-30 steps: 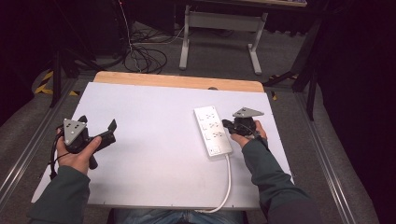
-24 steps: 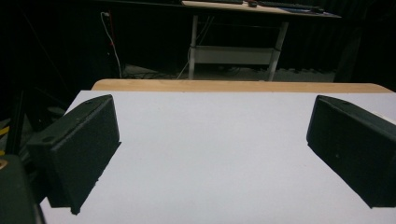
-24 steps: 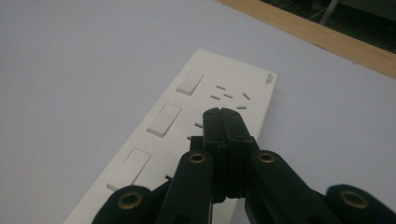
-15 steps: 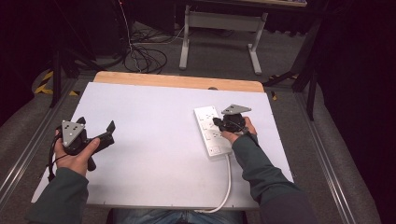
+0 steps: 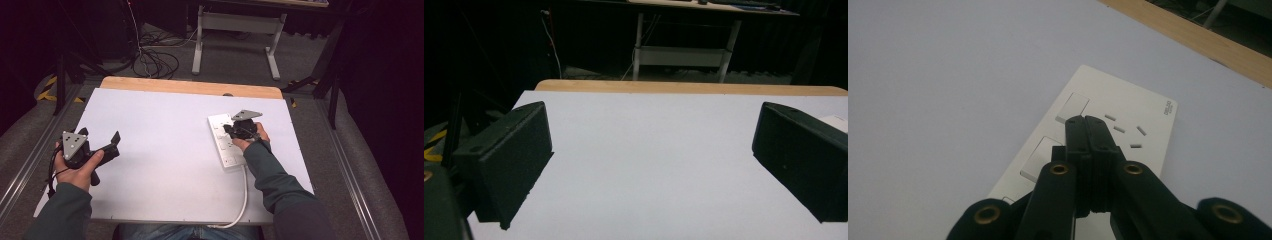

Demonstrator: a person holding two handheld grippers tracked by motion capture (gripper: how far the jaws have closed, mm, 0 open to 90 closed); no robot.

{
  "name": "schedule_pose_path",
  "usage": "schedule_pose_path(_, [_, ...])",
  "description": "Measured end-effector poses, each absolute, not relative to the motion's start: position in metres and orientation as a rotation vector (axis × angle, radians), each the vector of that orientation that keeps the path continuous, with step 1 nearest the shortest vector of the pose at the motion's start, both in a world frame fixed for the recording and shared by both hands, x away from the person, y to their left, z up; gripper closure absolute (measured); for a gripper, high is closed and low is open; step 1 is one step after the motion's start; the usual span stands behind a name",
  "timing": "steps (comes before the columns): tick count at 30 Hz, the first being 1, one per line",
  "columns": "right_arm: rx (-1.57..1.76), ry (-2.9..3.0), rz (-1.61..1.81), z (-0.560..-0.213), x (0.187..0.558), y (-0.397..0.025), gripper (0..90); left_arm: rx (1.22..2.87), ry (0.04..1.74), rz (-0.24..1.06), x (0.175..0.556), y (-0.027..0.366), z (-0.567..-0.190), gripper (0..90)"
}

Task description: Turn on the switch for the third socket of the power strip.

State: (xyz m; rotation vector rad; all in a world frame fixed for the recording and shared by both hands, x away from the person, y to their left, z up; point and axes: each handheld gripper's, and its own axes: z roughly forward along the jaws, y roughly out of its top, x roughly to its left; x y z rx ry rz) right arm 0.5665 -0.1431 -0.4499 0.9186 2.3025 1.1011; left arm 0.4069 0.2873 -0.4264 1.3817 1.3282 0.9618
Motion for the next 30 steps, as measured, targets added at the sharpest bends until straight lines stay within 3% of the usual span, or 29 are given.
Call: schedule_pose_path(30, [0.895, 2.339, 1.058, -0.457, 0.585, -0.117, 90.0, 1.399, 1.335, 0.966, 0.400, 0.291, -0.428, 3.4])
